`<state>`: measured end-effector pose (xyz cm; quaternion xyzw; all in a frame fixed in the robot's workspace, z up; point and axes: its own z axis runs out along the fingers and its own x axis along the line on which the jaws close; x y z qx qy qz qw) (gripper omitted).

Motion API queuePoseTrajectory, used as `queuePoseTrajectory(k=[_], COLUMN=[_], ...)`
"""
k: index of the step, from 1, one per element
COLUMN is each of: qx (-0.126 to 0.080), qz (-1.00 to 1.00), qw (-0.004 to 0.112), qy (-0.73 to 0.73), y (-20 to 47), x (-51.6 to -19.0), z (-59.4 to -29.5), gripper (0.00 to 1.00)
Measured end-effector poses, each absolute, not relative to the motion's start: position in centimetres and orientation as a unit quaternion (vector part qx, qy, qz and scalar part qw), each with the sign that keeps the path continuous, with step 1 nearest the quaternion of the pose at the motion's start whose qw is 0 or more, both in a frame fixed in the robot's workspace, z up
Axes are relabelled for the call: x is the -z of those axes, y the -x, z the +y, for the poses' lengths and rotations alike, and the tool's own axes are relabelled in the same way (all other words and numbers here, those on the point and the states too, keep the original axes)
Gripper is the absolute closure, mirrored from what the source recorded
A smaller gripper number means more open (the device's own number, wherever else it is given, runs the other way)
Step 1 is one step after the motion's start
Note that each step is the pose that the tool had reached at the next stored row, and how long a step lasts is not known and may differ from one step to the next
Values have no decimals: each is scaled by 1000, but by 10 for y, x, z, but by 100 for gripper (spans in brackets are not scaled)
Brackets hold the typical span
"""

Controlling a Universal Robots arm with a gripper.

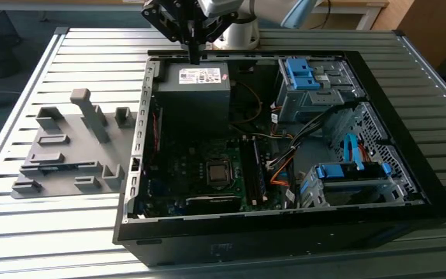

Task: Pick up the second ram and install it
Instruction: 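Reach for the second ram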

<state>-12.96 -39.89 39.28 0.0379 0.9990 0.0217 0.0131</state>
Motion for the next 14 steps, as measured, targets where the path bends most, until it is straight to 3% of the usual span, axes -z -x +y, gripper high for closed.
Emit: queuePoseTrajectory(k=[14], qx=[-22], qz=[999], qw=[13], qy=[-38], y=[133], x=[-393], z=[-399], gripper=[89])
